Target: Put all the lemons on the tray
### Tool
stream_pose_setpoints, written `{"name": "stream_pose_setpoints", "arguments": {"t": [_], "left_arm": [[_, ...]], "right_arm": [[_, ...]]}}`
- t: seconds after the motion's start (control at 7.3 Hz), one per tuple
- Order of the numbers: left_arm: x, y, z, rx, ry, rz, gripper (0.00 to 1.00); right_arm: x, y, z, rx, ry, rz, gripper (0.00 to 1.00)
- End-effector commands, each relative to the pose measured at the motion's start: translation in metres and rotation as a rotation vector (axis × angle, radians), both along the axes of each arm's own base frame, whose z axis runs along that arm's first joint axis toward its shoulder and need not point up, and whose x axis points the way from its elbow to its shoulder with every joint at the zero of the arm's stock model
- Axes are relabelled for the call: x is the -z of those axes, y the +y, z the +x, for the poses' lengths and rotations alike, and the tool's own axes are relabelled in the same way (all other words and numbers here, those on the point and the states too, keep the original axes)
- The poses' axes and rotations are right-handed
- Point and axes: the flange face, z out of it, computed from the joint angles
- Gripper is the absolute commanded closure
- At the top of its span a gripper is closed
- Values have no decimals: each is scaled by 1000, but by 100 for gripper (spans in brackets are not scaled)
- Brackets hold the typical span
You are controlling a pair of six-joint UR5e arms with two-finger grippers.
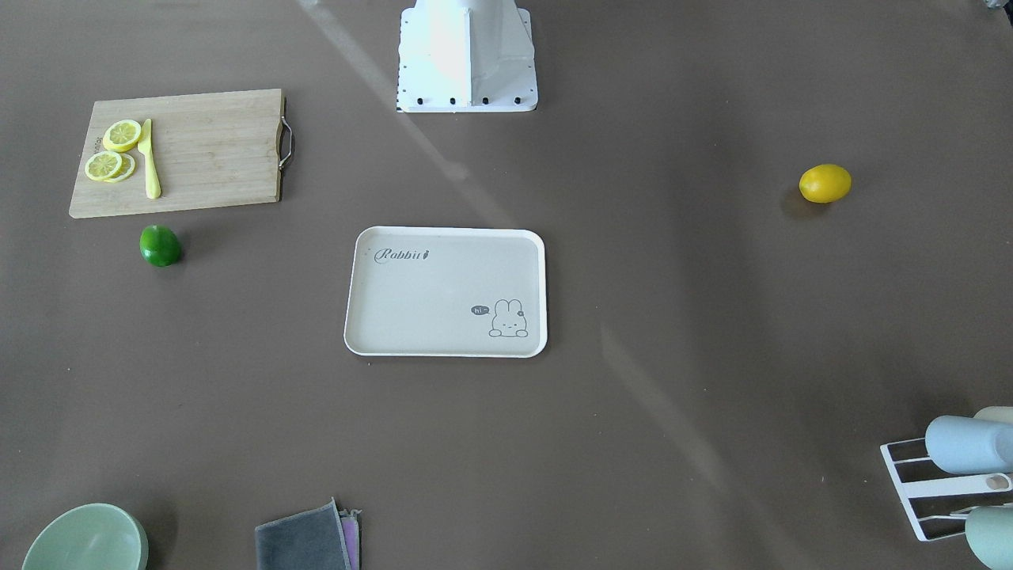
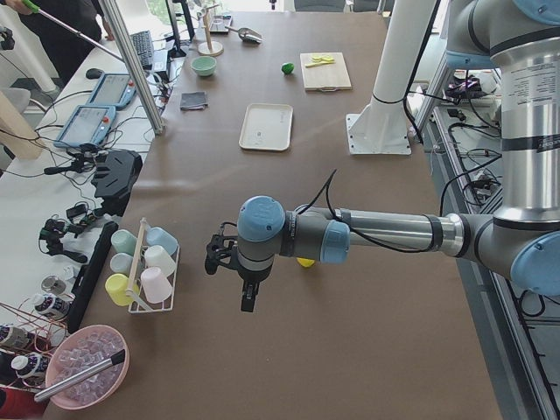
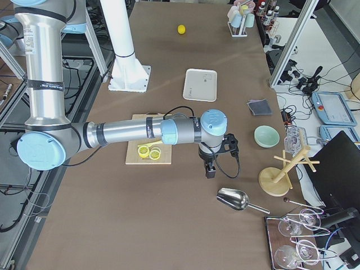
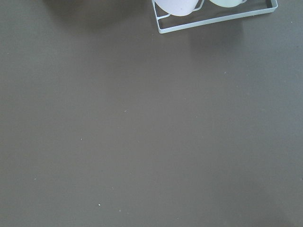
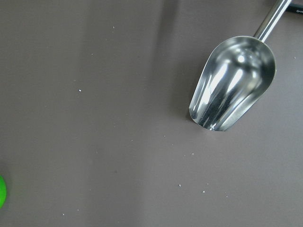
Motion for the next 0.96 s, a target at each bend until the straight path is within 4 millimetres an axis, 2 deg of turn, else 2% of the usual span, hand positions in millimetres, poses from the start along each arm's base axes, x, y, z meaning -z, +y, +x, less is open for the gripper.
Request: {"name": "stream_pose_setpoints", "arguments": {"t": [0.0,0.55,0.82], "left_arm": [[-1,0,0,0,1,-2,2],[4,-2,0,-4,-2,25,2],[14,-1,2,-4,20,49,2]], "right_arm": [[-1,0,0,0,0,-2,0],[1,0,0,0,-2,1,0],[13,-5,-3,2,-41,15,0]]}}
